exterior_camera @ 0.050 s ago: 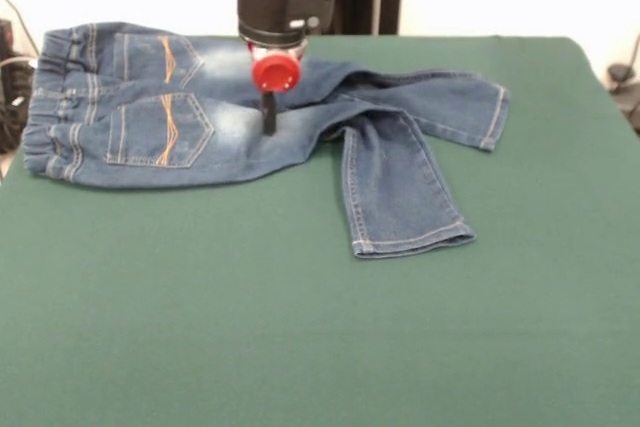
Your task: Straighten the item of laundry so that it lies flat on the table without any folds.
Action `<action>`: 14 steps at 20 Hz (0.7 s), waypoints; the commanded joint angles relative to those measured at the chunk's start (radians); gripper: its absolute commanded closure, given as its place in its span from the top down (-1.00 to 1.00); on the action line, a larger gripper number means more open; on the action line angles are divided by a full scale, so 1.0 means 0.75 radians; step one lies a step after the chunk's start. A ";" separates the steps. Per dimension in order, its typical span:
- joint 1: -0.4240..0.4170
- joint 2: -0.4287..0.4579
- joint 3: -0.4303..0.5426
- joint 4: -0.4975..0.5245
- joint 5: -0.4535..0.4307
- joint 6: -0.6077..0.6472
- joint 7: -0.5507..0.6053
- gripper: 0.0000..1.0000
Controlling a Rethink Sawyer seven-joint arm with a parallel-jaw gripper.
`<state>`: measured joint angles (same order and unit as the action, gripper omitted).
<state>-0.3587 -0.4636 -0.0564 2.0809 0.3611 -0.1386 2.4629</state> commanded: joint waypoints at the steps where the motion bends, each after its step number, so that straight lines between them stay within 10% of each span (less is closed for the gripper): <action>1: 0.138 -0.016 0.118 -0.013 0.341 0.076 0.497 1.00; 14: 0.295 -0.162 0.032 -0.059 0.545 0.369 0.434 1.00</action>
<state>-0.1790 -0.5341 -0.0813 2.0807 0.6565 -0.0687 2.5284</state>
